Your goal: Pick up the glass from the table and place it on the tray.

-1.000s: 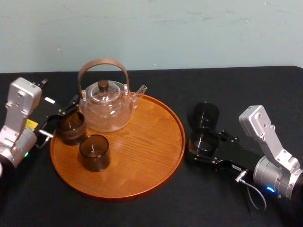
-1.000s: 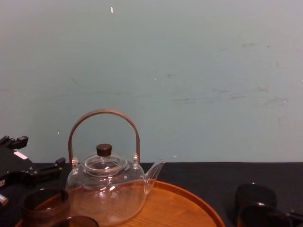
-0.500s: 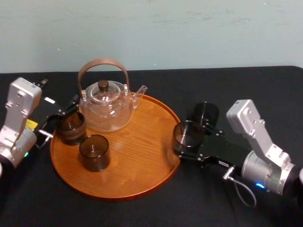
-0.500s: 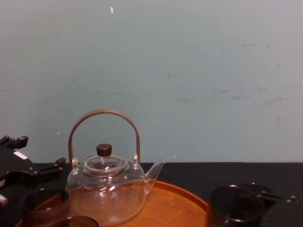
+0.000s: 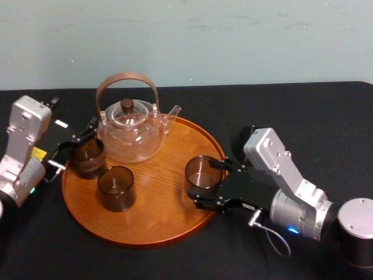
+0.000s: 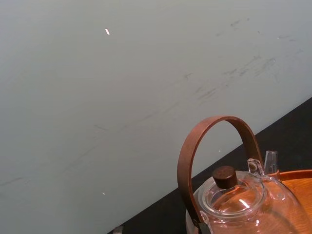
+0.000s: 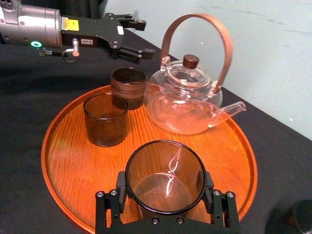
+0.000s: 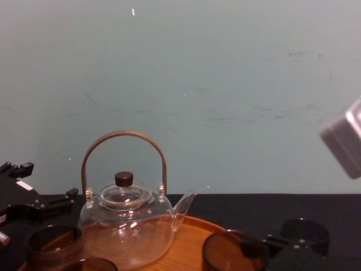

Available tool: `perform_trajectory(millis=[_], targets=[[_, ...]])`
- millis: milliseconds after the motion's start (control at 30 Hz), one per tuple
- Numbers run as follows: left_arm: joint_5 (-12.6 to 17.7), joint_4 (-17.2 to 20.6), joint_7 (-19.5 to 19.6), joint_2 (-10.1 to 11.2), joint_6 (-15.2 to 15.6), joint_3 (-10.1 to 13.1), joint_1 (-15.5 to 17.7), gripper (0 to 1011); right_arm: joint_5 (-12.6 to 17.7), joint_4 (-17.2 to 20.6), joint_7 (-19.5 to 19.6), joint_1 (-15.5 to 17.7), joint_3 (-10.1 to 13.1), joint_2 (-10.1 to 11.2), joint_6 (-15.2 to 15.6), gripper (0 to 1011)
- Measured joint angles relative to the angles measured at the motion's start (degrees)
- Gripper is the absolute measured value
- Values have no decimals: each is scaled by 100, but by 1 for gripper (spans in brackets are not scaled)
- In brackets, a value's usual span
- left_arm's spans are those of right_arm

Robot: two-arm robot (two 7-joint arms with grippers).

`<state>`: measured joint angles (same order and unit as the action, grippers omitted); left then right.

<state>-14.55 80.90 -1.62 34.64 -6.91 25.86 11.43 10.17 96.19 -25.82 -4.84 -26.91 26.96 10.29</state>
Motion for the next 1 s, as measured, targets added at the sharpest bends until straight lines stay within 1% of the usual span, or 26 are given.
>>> perform_trajectory(millis=[333, 600, 1000], targets=[[0, 0, 0, 0, 0, 0, 0, 1002, -160, -274, -9, -240, -220, -223, 37, 908], [0, 0, 0, 0, 0, 0, 0, 1001, -267, -503, -58, -420, -389, -412, -23, 908], [0, 0, 0, 0, 0, 0, 0, 1001, -350, -712, -101, -528, -538, -565, -49, 908]])
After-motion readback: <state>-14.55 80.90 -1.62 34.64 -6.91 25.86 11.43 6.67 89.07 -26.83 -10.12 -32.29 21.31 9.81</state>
